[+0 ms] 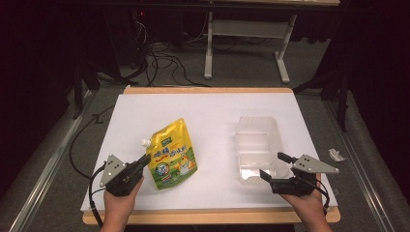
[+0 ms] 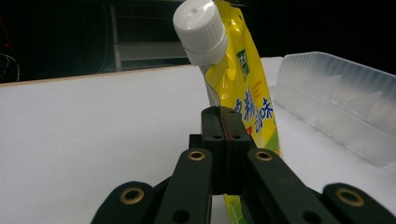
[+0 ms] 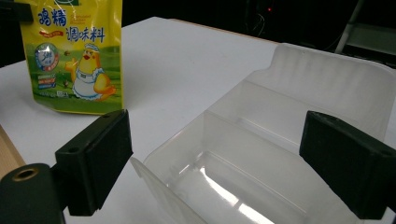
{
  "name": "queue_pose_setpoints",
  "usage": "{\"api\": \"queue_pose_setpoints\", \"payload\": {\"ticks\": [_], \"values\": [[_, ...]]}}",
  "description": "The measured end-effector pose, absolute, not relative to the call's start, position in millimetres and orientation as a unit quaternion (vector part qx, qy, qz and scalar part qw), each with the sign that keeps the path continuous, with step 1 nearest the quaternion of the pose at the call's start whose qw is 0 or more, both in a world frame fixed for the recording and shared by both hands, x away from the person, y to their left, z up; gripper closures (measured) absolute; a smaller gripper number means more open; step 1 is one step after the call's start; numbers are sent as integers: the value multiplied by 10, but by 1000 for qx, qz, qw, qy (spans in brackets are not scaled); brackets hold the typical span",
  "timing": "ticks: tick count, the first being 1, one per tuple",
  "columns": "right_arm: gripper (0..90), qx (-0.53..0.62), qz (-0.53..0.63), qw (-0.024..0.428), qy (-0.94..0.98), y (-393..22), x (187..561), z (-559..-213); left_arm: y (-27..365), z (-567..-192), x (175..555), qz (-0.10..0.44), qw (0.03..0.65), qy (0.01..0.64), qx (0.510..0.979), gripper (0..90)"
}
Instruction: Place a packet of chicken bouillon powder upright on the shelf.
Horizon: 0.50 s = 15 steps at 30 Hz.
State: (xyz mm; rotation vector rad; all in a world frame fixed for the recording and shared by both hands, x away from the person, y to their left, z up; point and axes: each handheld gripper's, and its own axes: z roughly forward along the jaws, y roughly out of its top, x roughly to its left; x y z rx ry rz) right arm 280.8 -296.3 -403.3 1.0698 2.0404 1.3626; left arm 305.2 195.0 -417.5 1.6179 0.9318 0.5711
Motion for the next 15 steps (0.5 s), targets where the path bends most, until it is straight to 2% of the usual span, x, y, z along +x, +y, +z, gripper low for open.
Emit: {"api": "queue_pose_setpoints", "payload": {"ticks": [9, 11, 12, 13, 14, 15], "values": [[98, 394, 496, 229, 739, -2964, 2802, -4031, 1958, -4168, 2989, 236, 565, 384, 692, 897], [99, 394, 496, 231, 739, -2961, 2806, -4030, 1961, -4170, 2997, 229, 568, 380, 694, 836], [99, 393, 495, 231, 739, -2960, 2809, -4031, 1962, -4172, 3002, 220, 572, 377, 694, 836], [99, 397, 495, 228, 739, -2954, 2806, -4033, 1964, -4172, 3006, 214, 576, 376, 694, 762], [100, 393, 494, 231, 740, -2955, 2807, -4034, 1959, -4173, 3012, 206, 578, 376, 694, 729], [100, 393, 494, 231, 740, -2955, 2807, -4034, 1953, -4175, 3018, 204, 578, 376, 695, 729]]}}
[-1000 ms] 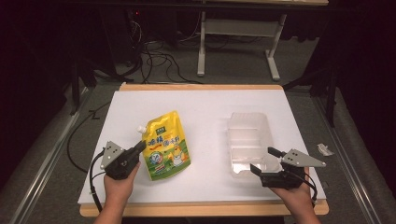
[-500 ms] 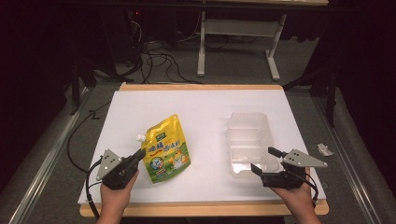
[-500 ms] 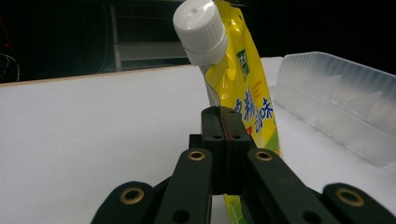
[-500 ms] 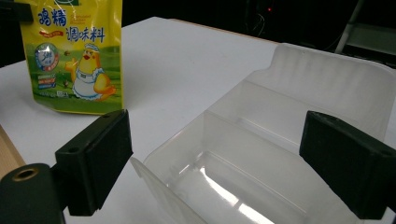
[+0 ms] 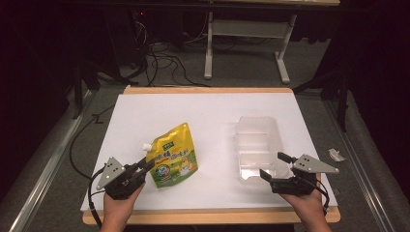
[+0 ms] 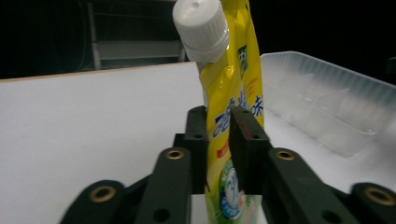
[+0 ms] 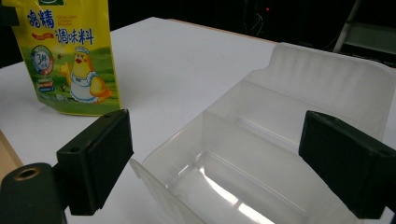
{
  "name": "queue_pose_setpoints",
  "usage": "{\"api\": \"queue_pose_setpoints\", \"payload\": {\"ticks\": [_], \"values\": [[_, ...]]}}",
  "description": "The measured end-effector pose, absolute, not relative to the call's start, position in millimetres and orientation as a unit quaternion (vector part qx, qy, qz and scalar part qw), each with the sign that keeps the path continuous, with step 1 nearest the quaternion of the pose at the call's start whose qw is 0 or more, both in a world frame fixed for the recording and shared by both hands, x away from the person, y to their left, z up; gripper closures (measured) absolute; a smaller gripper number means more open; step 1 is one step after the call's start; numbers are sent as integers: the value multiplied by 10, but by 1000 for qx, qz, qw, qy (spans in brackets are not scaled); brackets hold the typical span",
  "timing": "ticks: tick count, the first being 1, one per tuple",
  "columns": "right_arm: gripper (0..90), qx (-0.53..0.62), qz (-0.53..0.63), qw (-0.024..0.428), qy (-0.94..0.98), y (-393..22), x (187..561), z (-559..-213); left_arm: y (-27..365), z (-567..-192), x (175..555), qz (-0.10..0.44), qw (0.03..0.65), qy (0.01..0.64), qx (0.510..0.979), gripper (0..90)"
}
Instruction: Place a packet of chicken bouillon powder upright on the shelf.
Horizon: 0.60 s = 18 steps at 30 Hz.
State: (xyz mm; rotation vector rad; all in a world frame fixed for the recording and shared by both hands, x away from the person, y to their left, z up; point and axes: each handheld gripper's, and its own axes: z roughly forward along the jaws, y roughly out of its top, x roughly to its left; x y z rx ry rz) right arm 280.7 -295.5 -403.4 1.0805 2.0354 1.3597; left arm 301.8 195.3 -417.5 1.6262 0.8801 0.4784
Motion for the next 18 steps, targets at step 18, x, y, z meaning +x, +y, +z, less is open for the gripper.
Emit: {"api": "queue_pose_setpoints", "payload": {"ticks": [18], "values": [[102, 392, 494, 230, 742, -2944, 2792, -4027, 1758, -4272, 3043, 179, 555, 344, 736, 807]]}}
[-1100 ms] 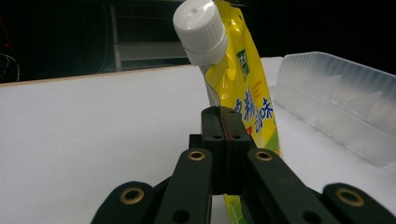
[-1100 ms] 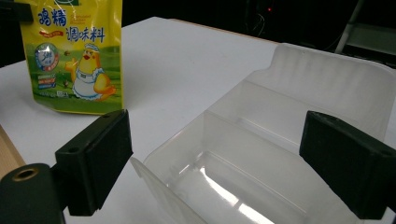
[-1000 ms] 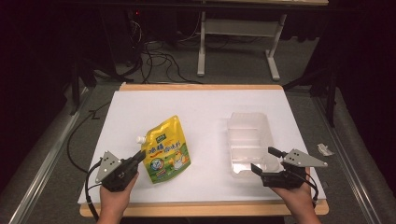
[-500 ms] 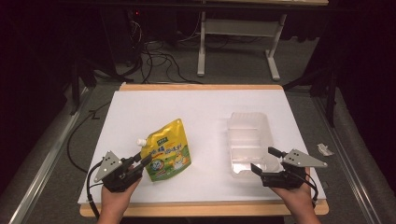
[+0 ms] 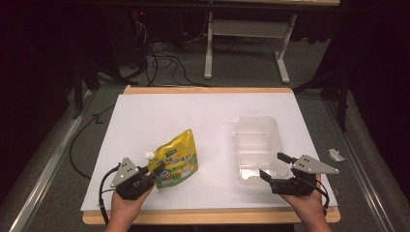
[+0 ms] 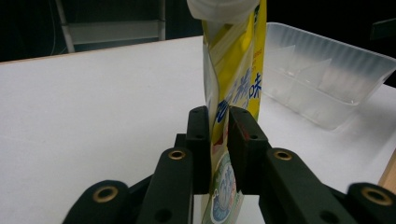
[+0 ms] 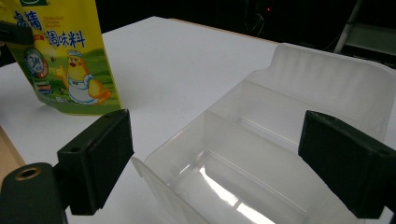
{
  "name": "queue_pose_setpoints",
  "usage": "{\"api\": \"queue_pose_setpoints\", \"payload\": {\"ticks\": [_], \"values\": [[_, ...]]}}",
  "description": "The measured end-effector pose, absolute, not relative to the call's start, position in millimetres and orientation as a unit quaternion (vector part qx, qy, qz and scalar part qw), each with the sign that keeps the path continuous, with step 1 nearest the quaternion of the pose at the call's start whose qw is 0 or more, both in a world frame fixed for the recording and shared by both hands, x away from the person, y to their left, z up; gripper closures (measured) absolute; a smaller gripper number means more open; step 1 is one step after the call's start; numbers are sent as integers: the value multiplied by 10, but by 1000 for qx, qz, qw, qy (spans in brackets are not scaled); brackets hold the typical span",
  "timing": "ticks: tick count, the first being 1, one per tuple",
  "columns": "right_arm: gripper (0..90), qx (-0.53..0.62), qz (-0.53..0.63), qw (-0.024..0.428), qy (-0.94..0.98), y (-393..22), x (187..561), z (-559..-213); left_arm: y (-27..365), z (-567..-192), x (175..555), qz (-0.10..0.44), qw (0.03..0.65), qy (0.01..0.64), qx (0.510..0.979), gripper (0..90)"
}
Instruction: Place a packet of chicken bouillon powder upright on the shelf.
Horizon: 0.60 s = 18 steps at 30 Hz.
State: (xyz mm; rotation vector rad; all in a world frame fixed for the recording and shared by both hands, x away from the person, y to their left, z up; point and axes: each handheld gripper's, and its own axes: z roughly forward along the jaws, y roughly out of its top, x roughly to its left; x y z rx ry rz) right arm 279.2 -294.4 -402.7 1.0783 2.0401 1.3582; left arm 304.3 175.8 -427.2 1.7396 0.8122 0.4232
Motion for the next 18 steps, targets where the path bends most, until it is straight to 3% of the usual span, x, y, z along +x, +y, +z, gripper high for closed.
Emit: {"api": "queue_pose_setpoints", "payload": {"ticks": [3, 18], "values": [[102, 389, 495, 229, 743, -2931, 2791, -4024, 1758, -4279, 3044, 179, 553, 343, 738, 889], [109, 393, 499, 219, 741, -2942, 2800, -4037, 1697, -4240, 3034, 189, 552, 327, 743, 900]]}}
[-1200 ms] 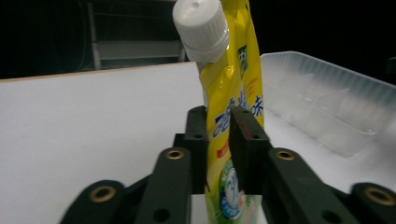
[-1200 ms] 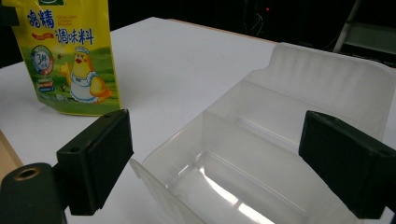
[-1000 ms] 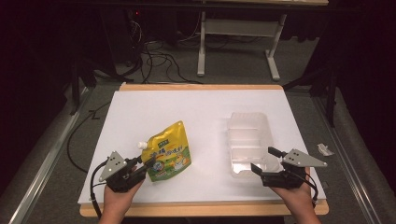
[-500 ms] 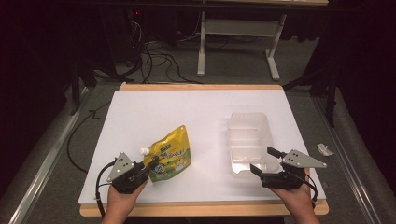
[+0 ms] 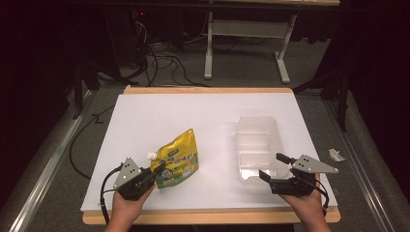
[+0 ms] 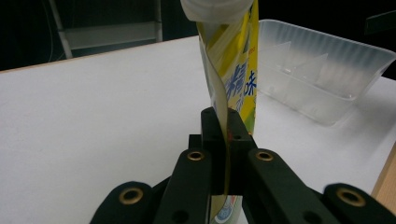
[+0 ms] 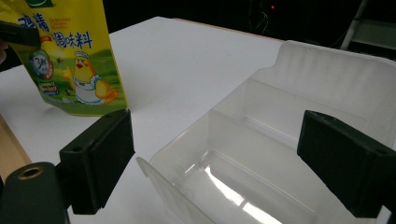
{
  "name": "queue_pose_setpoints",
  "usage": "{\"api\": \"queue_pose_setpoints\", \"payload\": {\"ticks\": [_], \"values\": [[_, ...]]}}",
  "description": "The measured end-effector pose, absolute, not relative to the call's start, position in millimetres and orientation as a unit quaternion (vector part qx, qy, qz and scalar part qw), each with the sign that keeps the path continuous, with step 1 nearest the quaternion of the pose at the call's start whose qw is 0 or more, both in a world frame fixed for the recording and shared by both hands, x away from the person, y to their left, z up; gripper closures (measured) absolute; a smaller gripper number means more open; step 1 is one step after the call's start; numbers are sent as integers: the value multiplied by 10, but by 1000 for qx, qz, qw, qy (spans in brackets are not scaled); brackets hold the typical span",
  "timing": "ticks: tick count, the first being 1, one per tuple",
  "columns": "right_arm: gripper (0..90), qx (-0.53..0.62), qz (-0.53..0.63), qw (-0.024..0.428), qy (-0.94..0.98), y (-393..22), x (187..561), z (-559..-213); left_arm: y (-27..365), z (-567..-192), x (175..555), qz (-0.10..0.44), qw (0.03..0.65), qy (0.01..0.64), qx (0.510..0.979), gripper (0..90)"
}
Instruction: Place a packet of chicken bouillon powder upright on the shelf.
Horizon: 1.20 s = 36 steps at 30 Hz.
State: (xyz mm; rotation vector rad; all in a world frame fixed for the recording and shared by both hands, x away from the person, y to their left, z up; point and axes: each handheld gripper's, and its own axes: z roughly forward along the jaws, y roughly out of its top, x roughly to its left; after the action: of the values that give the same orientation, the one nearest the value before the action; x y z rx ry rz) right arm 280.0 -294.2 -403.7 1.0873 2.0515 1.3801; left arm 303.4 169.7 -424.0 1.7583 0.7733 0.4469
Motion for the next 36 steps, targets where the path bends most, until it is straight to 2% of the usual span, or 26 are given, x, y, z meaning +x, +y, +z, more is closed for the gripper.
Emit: {"api": "queue_pose_setpoints", "payload": {"ticks": [21, 29, 32, 36], "values": [[103, 378, 524, 185, 741, -2824, 2846, -3939, 1601, -4116, 3140, 181, 581, 308, 732, 900], [82, 352, 544, 164, 744, -2612, 3113, -3676, 1435, -3928, 3189, 155, 602, 258, 740, 900], [83, 341, 550, 159, 745, -2542, 3130, -3669, 1367, -3899, 3199, 147, 607, 246, 741, 900], [94, 318, 556, 132, 757, -2387, 3115, -3738, 1187, -3874, 3195, 122, 622, 217, 743, 900]]}}
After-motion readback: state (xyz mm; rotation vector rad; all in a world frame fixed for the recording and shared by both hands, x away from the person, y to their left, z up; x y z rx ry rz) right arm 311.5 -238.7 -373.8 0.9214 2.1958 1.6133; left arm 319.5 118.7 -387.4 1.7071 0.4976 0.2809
